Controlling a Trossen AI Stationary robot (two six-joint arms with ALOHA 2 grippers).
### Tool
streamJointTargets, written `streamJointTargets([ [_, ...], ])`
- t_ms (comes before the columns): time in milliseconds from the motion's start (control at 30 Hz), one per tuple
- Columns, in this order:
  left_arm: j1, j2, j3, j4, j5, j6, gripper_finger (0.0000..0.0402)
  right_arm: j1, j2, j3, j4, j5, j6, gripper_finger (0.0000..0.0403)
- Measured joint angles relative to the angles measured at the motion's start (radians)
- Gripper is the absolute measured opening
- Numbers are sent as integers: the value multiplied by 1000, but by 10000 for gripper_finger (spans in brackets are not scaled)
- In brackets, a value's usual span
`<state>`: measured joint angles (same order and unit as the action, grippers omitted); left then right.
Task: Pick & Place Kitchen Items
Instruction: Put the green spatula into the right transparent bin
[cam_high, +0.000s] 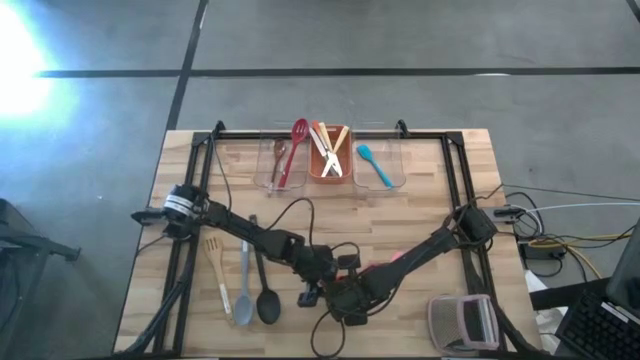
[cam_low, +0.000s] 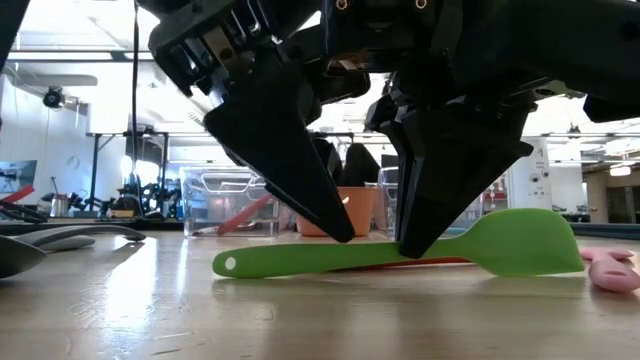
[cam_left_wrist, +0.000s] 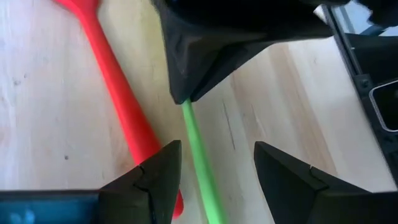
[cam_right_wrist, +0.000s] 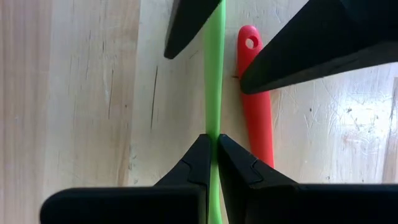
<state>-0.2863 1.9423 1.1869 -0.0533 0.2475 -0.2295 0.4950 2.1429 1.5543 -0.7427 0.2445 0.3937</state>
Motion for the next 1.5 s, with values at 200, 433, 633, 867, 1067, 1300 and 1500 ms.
streamJointTargets([
  [200, 0, 0, -27, 6, -5, -10, 204, 0, 0, 0, 0, -1, -1, 11],
  [433, 0, 37, -36, 66, 10, -38, 204, 0, 0, 0, 0, -1, -4, 11],
  [633, 0, 110, -35, 108, 31, -69, 204, 1, 0, 0, -1, -3, -3, 11],
  [867, -2, 113, -35, 109, -49, -61, 167, 1, -1, -2, 0, -4, -2, 11],
  [1067, -1, 130, -36, 103, -107, -37, 43, -1, -1, -3, -5, -5, 3, 11],
  [1300, 0, 130, -37, 102, -103, -30, 29, -1, -1, -3, -3, -9, 3, 11],
  [1500, 1, 130, -31, 106, -78, -23, 29, 0, -9, 11, -23, -21, 5, 14],
])
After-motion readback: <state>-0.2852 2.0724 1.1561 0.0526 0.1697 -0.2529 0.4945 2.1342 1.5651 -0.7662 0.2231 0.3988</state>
